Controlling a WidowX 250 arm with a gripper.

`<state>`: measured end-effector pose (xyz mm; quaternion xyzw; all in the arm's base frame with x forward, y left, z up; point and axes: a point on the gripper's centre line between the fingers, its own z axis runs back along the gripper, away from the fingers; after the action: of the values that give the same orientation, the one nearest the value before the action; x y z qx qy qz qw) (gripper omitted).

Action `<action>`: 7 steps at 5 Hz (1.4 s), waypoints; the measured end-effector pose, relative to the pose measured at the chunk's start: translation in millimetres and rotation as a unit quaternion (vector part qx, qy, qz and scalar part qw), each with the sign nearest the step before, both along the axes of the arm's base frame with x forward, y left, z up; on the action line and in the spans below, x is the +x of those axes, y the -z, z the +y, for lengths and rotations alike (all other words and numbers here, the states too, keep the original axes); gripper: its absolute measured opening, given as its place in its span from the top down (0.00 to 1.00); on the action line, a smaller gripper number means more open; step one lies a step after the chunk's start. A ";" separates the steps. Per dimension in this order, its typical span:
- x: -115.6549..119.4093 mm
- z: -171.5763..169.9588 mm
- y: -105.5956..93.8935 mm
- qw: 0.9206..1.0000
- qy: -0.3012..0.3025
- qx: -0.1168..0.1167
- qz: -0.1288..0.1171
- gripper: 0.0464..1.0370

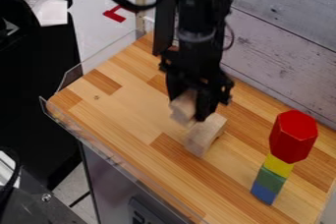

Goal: Put the white block on top of white block

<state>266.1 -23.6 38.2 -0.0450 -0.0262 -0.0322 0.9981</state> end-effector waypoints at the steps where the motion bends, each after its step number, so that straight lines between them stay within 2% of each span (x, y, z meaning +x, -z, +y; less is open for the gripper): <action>1: 1.3 -1.1 7.3 1.000 -0.004 -0.001 -0.002 0.43; 2: 2.8 -9.6 13.3 1.000 0.002 0.000 -0.006 0.43; 3: 6.8 -19.7 17.7 1.000 0.009 -0.016 -0.017 0.43; 5: 12.6 -26.0 34.0 1.000 0.010 -0.020 -0.007 0.43; 6: 15.4 -26.1 35.3 1.000 0.007 -0.020 -0.007 0.37; 7: 15.7 -23.6 38.2 1.000 -0.005 -0.011 0.007 0.08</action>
<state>281.8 -47.2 0.0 -0.0561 -0.0197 -0.0264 0.9979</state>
